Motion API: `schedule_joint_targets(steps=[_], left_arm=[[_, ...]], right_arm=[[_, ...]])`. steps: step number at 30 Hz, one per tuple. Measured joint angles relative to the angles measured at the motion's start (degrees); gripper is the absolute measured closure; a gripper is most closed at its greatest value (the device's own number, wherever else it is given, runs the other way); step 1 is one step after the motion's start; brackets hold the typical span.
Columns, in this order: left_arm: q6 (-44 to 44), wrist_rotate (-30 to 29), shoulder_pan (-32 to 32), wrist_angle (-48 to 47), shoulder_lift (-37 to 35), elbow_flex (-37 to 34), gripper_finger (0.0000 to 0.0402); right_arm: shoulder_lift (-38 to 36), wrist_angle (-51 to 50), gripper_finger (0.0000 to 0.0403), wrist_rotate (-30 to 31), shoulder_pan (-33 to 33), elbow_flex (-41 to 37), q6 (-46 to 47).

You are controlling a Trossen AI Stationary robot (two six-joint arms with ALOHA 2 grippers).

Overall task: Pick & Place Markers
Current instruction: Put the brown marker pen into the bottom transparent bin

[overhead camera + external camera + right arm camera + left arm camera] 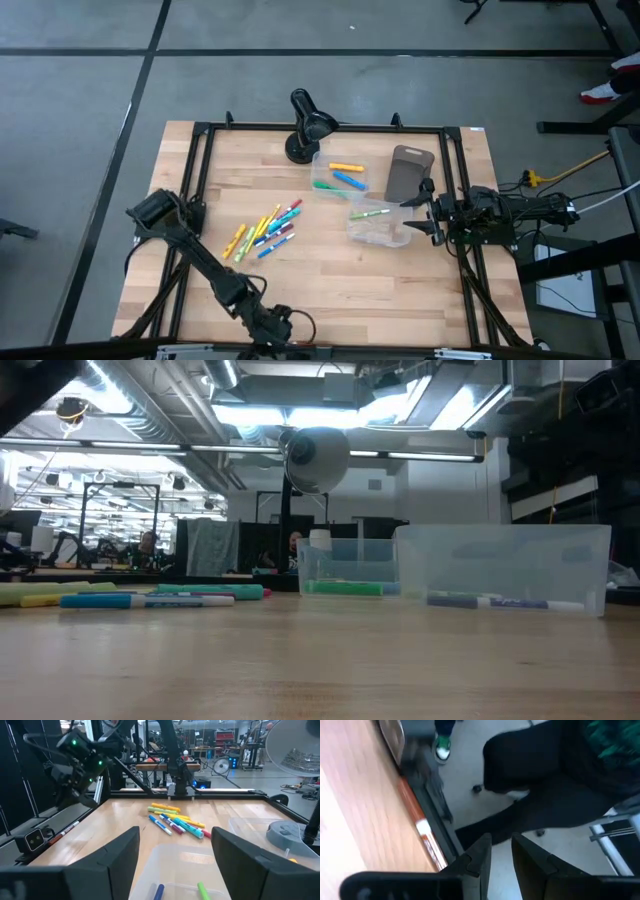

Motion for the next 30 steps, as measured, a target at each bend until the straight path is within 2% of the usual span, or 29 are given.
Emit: schedule_joint_targets(steps=[9,16,30], left_arm=[[-2.11,-2.16,-1.63,2.97,5.47,-0.04,0.0329],[-1.68,-2.68,-1.62,3.30,7.09,-0.04,0.0329],[0.83,-9.69,-1.56,-3.68,7.08,0.29,0.0330]], right_arm=[[0.00,0.00,0.0159,0.02,0.00,0.00,0.00],[0.00,0.00,0.0159,0.02,0.00,0.00,0.04],[0.00,0.01,0.0159,0.02,0.00,0.00,0.06]])
